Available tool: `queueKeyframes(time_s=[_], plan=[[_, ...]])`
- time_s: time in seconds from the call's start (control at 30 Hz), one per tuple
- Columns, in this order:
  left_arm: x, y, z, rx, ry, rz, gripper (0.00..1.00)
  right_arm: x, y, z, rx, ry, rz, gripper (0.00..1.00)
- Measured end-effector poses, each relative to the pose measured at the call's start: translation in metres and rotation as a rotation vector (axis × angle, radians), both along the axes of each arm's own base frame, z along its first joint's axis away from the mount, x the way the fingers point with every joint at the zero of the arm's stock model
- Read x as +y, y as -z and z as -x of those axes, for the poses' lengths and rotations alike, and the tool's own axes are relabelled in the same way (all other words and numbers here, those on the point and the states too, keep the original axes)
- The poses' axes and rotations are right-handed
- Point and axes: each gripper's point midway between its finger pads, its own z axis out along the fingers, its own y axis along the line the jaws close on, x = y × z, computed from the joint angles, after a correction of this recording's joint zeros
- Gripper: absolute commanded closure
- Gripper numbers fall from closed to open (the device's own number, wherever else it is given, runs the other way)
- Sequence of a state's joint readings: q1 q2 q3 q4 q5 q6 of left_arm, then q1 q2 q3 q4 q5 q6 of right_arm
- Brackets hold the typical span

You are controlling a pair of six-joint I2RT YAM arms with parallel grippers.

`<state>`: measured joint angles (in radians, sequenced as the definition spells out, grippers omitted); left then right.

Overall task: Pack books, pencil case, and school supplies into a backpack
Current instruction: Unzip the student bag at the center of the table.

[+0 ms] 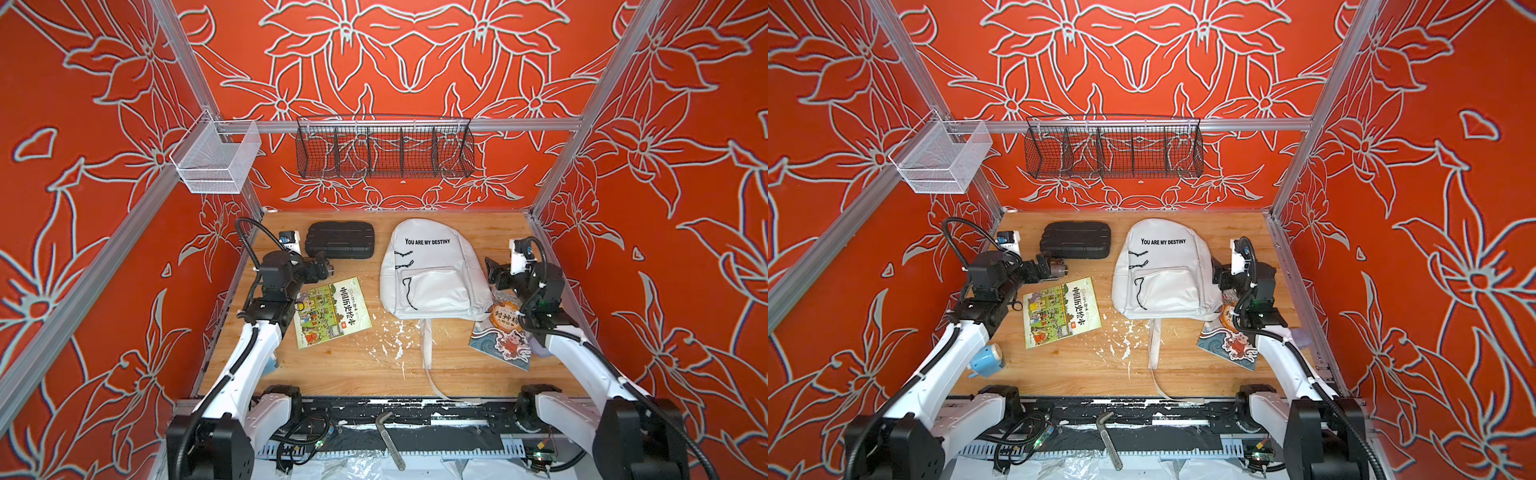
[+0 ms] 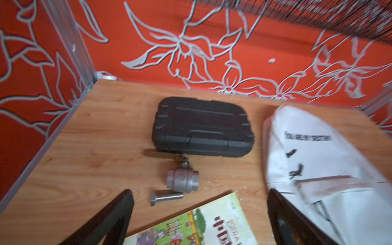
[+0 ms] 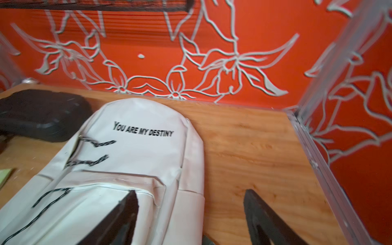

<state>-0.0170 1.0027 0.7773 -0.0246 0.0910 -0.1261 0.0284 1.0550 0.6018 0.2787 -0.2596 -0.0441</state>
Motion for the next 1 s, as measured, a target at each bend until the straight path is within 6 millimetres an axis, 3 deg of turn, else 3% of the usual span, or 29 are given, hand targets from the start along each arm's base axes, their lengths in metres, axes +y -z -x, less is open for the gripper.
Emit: queueKeyframes(time_s=[0.1, 0.2, 0.3, 0.37, 0.47, 0.63, 0.83, 1.0], plan=[[-0.047, -0.008, 0.008, 0.032, 0.123, 0.045, 0.13, 0.039, -0.006, -0.004, 0.047, -0.147, 0.044, 0.28], [-0.101, 0.010, 0.018, 0.135, 0.261, 0.056, 0.18, 0.090, 0.005, -0.008, 0.113, -0.316, 0.131, 0.32], [-0.135, 0.036, 0.022, 0.248, 0.328, 0.074, 0.25, 0.136, 0.027, -0.019, 0.177, -0.459, 0.211, 0.38], [-0.140, 0.052, 0.021, 0.311, 0.317, 0.096, 0.29, 0.157, 0.042, -0.029, 0.210, -0.521, 0.256, 0.43], [-0.140, 0.068, 0.020, 0.377, 0.277, 0.136, 0.32, 0.184, 0.066, -0.052, 0.249, -0.601, 0.316, 0.59], [-0.143, 0.082, 0.017, 0.432, 0.240, 0.196, 0.37, 0.217, 0.100, -0.084, 0.258, -0.733, 0.402, 0.61], [-0.149, 0.099, 0.009, 0.495, 0.216, 0.232, 0.38, 0.236, 0.130, -0.114, 0.246, -0.833, 0.515, 0.65], [-0.149, 0.101, 0.007, 0.504, 0.207, 0.240, 0.38, 0.241, 0.144, -0.125, 0.220, -0.884, 0.591, 0.64]])
